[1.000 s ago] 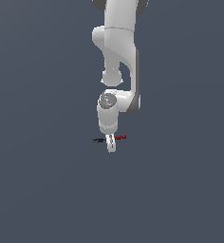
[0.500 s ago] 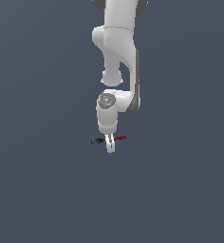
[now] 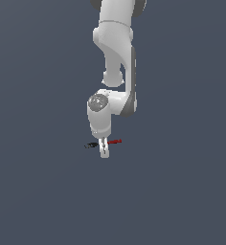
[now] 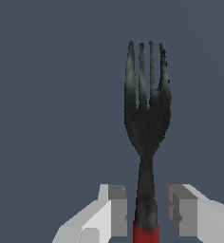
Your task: Pick up the object and move it to a goal position.
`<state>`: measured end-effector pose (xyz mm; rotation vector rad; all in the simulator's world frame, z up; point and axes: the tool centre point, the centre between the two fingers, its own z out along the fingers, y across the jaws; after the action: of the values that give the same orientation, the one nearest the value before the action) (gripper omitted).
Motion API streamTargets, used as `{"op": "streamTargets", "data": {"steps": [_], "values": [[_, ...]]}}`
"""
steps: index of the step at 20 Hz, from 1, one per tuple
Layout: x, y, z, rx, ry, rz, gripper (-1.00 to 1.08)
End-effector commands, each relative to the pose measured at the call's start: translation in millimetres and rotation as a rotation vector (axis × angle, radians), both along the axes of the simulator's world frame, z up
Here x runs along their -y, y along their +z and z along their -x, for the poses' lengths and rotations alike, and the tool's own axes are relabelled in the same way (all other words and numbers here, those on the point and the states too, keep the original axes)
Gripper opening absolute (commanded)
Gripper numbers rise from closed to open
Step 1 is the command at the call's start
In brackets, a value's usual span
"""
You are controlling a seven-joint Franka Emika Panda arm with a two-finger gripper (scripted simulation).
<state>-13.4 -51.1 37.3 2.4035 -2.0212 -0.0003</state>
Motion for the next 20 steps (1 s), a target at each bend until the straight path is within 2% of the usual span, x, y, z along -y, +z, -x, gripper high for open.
{"op": "streamTargets", "data": {"steps": [1,13,20], "values": [[12.0,10.2,-12.2,0.000,0.000,0.001,-1.00],[69.7,58.5,-75.5,0.000,0.002,0.001,-1.00],[90.7,76.0,-100.3,0.001,0.003,0.000,-1.00]]}}
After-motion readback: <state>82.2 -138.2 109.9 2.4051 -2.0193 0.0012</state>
